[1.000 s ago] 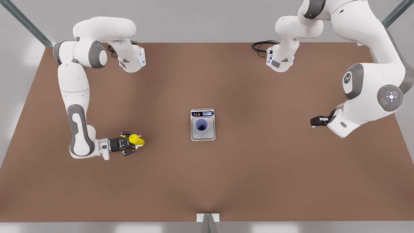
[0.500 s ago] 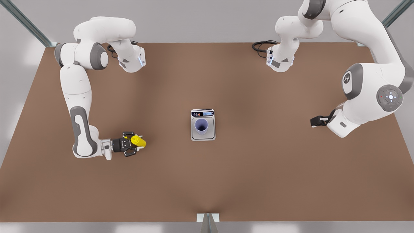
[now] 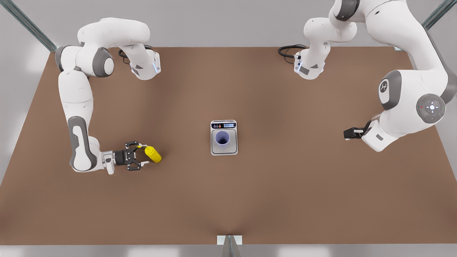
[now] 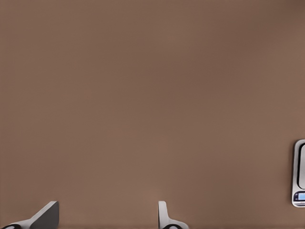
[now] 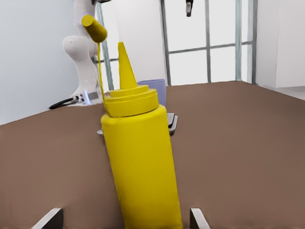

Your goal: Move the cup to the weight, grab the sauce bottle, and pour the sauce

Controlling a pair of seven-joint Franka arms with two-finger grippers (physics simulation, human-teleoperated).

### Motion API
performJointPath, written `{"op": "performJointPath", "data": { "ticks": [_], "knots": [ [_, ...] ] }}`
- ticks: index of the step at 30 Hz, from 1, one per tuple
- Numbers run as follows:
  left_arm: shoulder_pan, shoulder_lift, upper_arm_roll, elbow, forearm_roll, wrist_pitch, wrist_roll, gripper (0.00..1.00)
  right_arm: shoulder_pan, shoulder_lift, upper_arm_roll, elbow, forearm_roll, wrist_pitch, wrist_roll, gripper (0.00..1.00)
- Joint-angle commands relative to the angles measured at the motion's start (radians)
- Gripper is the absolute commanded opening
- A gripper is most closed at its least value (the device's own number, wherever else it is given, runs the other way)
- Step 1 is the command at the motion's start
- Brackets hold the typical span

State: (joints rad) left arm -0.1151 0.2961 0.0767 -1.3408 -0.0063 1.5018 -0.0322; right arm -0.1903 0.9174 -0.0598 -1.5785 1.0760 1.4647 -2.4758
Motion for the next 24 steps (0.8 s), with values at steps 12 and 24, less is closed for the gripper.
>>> {"op": "performJointPath", "data": {
  "ticks": [12,24],
  "knots": [
    [0.002,0.002,0.0,-0.001,0.002,0.003,-0.002,1.0,0.13,-0.222,-0.103,0.443,-0.64,0.061,1.297,1.0],
    [-0.018,-0.006,-0.003,0.005,0.0,-0.006,-0.035,1.0,0.178,-0.792,-0.005,0.052,-1.005,0.195,2.315,1.0]
  ]
}}
